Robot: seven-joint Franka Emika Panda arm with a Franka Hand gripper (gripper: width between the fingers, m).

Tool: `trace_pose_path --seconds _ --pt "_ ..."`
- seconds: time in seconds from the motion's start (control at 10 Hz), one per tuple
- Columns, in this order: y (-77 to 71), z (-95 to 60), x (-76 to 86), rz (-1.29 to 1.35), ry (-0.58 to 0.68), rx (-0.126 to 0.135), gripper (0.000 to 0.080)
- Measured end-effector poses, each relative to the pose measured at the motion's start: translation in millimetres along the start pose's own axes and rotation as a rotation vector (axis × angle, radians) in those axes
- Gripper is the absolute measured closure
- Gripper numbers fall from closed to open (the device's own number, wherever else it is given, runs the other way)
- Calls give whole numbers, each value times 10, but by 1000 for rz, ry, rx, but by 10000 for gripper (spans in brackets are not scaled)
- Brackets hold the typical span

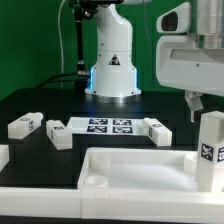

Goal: Assemble desk

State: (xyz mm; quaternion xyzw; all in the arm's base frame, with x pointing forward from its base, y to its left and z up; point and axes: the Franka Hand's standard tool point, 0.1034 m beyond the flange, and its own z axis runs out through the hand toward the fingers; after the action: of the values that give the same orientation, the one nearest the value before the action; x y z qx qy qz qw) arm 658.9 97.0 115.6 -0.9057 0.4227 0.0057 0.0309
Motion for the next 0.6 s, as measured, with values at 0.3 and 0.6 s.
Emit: trace_pose_path --seconds 0.3,0.6 --pt "-6 -18 -5 -343 -5 -11 160" --pt "-6 -5 -15 -666 -3 -20 150"
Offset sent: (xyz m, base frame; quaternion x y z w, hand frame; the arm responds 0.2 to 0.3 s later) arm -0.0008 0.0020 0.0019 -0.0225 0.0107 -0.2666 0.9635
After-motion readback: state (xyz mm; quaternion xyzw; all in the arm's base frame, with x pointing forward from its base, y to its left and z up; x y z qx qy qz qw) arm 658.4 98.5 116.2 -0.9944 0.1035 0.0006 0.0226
